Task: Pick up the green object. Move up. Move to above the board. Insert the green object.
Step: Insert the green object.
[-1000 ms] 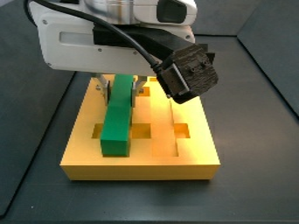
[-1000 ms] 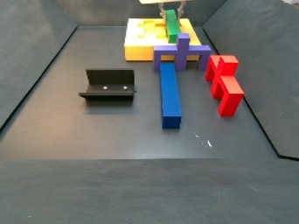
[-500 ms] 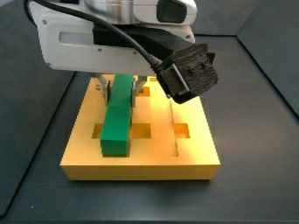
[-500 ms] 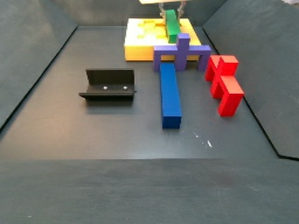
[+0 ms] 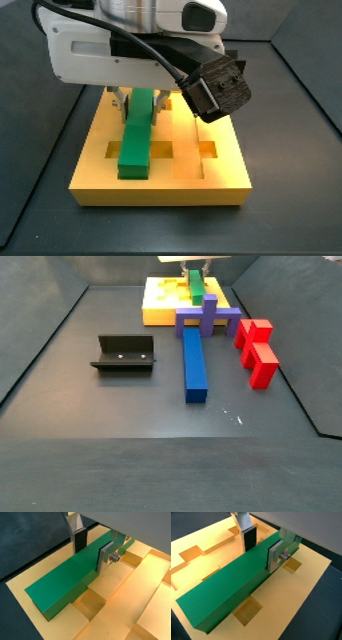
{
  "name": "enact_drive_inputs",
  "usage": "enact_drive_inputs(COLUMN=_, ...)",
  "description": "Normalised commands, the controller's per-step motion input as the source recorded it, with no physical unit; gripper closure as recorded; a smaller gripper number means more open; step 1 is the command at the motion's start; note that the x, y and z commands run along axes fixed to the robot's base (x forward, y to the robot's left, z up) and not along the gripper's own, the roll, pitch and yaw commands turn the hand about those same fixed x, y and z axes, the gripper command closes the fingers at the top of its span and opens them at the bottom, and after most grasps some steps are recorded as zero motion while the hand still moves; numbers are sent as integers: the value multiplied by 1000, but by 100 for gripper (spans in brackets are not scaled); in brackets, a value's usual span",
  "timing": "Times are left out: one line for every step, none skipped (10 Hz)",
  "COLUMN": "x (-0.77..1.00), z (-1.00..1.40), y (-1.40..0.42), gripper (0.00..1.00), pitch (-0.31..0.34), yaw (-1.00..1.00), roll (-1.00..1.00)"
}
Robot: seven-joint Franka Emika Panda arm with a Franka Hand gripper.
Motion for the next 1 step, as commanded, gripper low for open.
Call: enact_drive_inputs(x=0, z=0, y=0, gripper=100, pitch=0, yaw=0, roll=0)
